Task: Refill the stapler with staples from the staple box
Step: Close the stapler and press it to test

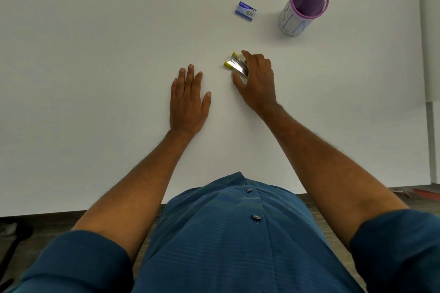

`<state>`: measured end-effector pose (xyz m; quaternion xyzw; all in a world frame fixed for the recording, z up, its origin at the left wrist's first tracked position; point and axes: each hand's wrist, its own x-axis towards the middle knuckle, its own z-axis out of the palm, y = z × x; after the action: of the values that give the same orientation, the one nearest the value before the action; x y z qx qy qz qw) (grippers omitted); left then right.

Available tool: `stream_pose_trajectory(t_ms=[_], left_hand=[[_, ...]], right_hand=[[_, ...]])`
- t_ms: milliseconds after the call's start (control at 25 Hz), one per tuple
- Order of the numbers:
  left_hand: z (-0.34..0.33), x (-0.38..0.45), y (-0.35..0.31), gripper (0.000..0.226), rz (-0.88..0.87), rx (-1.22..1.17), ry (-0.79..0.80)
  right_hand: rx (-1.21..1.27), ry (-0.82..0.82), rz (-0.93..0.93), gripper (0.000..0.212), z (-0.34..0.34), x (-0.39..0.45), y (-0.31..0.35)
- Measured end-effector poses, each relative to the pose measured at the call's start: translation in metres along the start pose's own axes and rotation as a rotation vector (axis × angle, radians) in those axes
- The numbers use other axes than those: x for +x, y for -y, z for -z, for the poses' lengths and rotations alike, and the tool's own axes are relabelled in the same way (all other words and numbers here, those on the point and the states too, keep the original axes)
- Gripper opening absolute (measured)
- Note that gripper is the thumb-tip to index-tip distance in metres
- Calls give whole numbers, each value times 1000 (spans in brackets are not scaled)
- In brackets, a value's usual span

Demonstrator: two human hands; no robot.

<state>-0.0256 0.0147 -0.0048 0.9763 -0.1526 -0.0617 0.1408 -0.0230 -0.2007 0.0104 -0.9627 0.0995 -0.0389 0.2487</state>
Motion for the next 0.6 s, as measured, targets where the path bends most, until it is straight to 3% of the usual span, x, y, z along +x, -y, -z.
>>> stream_pose_trajectory(t_ms=[160, 600], left_hand=[[1, 0, -2, 59, 0, -4, -21], [9, 14, -4, 60, -110, 36, -50]], right_hand=[[-98, -66, 40, 55, 7, -20, -8], [-181, 24, 10, 70, 18, -48, -31]])
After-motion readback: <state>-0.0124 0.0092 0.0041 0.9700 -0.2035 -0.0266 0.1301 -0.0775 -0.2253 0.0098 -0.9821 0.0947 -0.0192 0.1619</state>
